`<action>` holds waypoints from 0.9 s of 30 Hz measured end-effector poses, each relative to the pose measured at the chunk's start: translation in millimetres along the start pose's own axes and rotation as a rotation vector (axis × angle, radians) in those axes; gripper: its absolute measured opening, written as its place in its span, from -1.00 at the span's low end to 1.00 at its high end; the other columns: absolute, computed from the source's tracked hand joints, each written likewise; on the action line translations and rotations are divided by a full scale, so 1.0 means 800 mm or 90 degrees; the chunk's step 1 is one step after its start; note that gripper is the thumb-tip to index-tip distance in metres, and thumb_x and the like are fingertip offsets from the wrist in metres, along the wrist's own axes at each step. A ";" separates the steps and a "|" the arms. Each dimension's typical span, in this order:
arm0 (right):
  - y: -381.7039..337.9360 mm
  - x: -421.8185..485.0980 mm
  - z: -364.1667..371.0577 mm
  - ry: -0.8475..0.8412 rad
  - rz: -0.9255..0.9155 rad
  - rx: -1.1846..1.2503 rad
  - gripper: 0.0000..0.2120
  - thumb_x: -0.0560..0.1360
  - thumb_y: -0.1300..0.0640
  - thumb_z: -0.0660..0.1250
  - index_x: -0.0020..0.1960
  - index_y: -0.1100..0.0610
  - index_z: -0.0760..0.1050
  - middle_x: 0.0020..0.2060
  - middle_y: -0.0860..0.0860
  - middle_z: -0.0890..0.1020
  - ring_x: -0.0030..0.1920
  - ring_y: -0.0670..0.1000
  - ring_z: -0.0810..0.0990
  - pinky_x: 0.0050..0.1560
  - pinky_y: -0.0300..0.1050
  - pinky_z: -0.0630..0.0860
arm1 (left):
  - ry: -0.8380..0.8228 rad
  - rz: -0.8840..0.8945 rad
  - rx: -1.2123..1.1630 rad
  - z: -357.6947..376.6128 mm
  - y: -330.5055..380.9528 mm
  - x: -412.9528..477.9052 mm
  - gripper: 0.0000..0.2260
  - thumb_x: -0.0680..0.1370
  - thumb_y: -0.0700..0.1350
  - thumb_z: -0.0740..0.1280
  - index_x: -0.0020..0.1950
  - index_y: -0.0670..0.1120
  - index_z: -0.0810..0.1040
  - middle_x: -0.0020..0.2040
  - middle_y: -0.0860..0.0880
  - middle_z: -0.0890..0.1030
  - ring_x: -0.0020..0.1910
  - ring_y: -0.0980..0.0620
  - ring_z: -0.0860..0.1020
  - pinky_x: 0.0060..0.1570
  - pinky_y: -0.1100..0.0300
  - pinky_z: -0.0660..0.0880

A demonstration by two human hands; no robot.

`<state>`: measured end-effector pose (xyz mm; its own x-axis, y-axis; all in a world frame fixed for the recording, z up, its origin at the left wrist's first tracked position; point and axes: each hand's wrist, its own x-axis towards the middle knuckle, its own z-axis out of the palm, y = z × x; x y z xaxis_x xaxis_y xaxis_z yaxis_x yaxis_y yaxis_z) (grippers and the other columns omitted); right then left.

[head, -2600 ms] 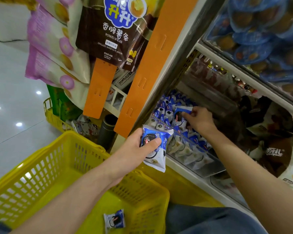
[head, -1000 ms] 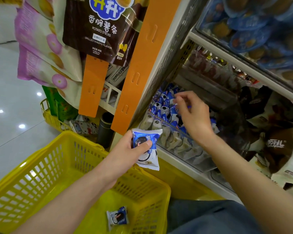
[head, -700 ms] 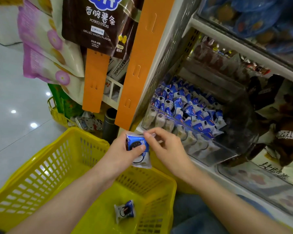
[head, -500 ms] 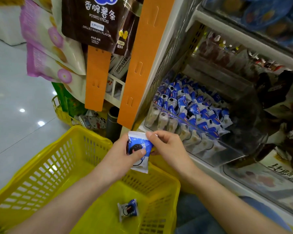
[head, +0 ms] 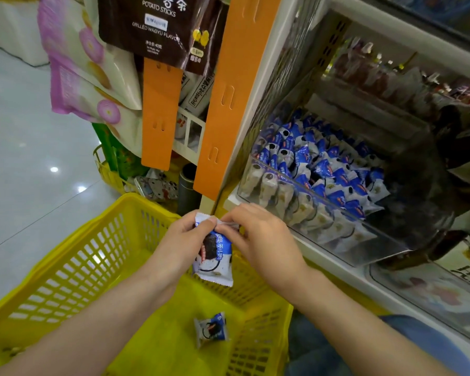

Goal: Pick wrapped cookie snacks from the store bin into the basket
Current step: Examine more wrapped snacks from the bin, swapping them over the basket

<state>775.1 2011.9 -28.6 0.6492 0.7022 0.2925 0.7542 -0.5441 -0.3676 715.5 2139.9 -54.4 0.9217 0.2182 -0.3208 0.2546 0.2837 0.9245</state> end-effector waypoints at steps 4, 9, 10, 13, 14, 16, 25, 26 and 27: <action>-0.001 -0.001 -0.001 0.012 0.013 0.023 -0.87 0.51 0.07 0.32 -0.11 0.12 0.55 -0.24 -0.02 0.57 -0.19 -0.08 0.50 -0.22 -0.22 0.44 | 0.000 -0.023 -0.011 -0.001 0.002 0.003 -0.78 0.57 -0.05 0.24 -0.21 0.05 0.61 -0.23 -0.05 0.70 -0.21 0.02 0.67 -0.31 0.22 0.55; 0.005 0.005 -0.001 0.060 0.237 0.271 -0.92 0.54 0.15 0.27 -0.12 0.11 0.48 -0.24 -0.01 0.58 -0.29 -0.16 0.57 -0.39 -0.37 0.48 | -0.014 -0.059 0.009 -0.002 0.004 0.006 -0.81 0.48 -0.02 0.36 0.00 -0.09 0.52 -0.16 -0.03 0.69 -0.22 0.06 0.65 -0.25 0.19 0.53; 0.007 0.008 -0.003 0.072 0.289 0.327 -0.92 0.55 0.17 0.25 -0.12 0.11 0.46 -0.22 0.03 0.59 -0.33 -0.16 0.58 -0.42 -0.34 0.52 | -0.005 -0.052 -0.002 -0.002 0.005 0.004 -0.80 0.46 -0.06 0.39 0.03 -0.09 0.51 -0.14 -0.02 0.69 -0.22 0.07 0.65 -0.27 0.20 0.55; 0.011 0.012 -0.008 0.072 0.361 0.401 -0.98 0.56 0.19 0.23 -0.06 0.12 0.41 -0.13 0.10 0.60 -0.29 -0.09 0.62 -0.38 -0.17 0.61 | 0.034 0.003 -0.049 -0.005 0.006 0.002 -0.76 0.43 -0.13 0.42 0.08 -0.07 0.51 -0.10 -0.01 0.70 -0.12 0.04 0.66 -0.18 0.18 0.58; 0.010 0.011 -0.008 0.054 0.359 0.415 -0.97 0.56 0.21 0.22 -0.01 0.11 0.39 -0.12 0.10 0.61 -0.28 -0.08 0.63 -0.38 -0.17 0.61 | 0.055 0.026 -0.058 -0.006 0.007 0.002 -0.77 0.44 -0.12 0.41 0.07 -0.07 0.52 -0.11 -0.02 0.70 -0.12 0.04 0.66 -0.17 0.19 0.59; 0.009 0.009 -0.005 -0.007 0.357 0.449 -0.85 0.55 0.25 0.22 0.08 0.11 0.31 -0.17 0.06 0.62 -0.33 -0.10 0.64 -0.40 -0.23 0.58 | 0.101 0.067 -0.077 -0.010 0.009 0.004 -0.82 0.46 -0.11 0.37 0.04 -0.10 0.55 -0.14 -0.03 0.70 -0.15 0.07 0.66 -0.18 0.25 0.60; 0.011 -0.003 -0.002 -0.237 0.274 0.326 -0.75 0.48 0.16 0.36 0.13 0.11 0.42 0.00 0.07 0.63 -0.06 -0.07 0.60 -0.02 -0.16 0.51 | 0.137 0.157 0.008 -0.013 0.009 -0.001 -0.84 0.56 -0.18 0.26 -0.21 -0.18 0.49 -0.23 -0.06 0.65 -0.24 0.13 0.60 -0.20 0.25 0.55; 0.011 -0.004 -0.003 -0.229 0.255 0.312 -0.72 0.48 0.11 0.36 0.16 0.07 0.42 0.06 -0.01 0.61 0.03 -0.10 0.57 0.05 -0.19 0.50 | 0.139 0.175 0.030 -0.014 0.010 0.000 -0.83 0.56 -0.20 0.26 -0.22 -0.21 0.47 -0.26 -0.11 0.62 -0.26 0.11 0.57 -0.21 0.23 0.53; 0.009 -0.004 -0.004 -0.212 0.244 0.323 -0.71 0.48 0.10 0.35 0.18 0.03 0.42 0.08 -0.07 0.58 0.08 -0.15 0.54 0.11 -0.20 0.49 | 0.135 0.195 0.060 -0.014 0.011 0.000 -0.82 0.55 -0.20 0.26 -0.23 -0.24 0.45 -0.28 -0.15 0.58 -0.27 0.09 0.54 -0.22 0.22 0.50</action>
<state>779.1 2004.4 -29.5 0.7331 0.6518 -0.1943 0.2879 -0.5562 -0.7796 714.5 2152.8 -49.0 0.8809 0.4704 -0.0526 0.0115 0.0897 0.9959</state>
